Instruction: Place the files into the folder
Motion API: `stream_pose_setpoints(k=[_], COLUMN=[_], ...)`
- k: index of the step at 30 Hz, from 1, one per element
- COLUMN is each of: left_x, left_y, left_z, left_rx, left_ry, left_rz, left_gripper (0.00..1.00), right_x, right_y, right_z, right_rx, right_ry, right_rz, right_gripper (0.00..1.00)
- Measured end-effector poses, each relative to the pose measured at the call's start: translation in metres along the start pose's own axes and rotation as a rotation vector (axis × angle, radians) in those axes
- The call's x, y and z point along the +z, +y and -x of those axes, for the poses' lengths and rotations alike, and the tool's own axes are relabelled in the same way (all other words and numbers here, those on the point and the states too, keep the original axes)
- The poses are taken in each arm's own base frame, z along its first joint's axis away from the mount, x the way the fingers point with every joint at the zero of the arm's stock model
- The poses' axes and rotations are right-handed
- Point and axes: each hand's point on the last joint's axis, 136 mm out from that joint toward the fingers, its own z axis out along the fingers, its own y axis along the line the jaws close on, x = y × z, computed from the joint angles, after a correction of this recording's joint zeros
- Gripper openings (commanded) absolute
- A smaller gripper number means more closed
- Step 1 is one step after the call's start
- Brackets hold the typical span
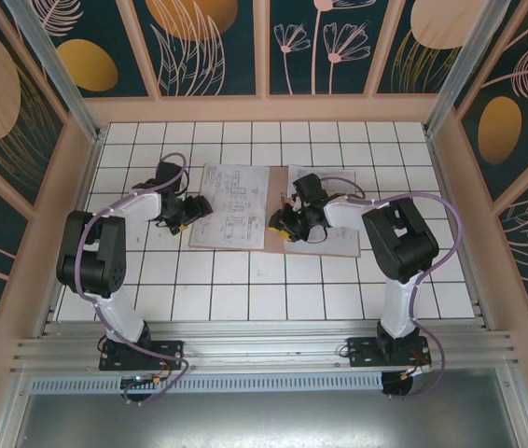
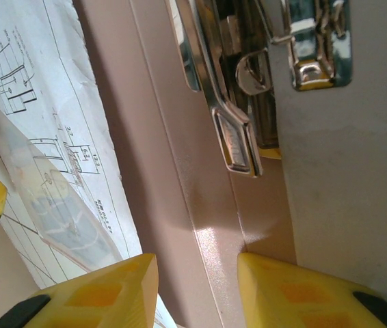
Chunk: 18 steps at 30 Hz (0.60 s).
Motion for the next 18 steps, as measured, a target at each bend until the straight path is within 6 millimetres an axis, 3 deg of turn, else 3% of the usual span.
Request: stream_pose_setpoints(k=[18], left_x=[0.012], left_y=[0.001], left_z=[-0.01], left_rx=[0.016], left_ry=[0.055], left_rz=[-0.05], left_gripper=[0.71], right_x=[0.001], right_y=[0.0], right_z=[0.0], right_rx=[0.004], right_ry=[0.005], right_rz=[-0.004], right_gripper=[0.38])
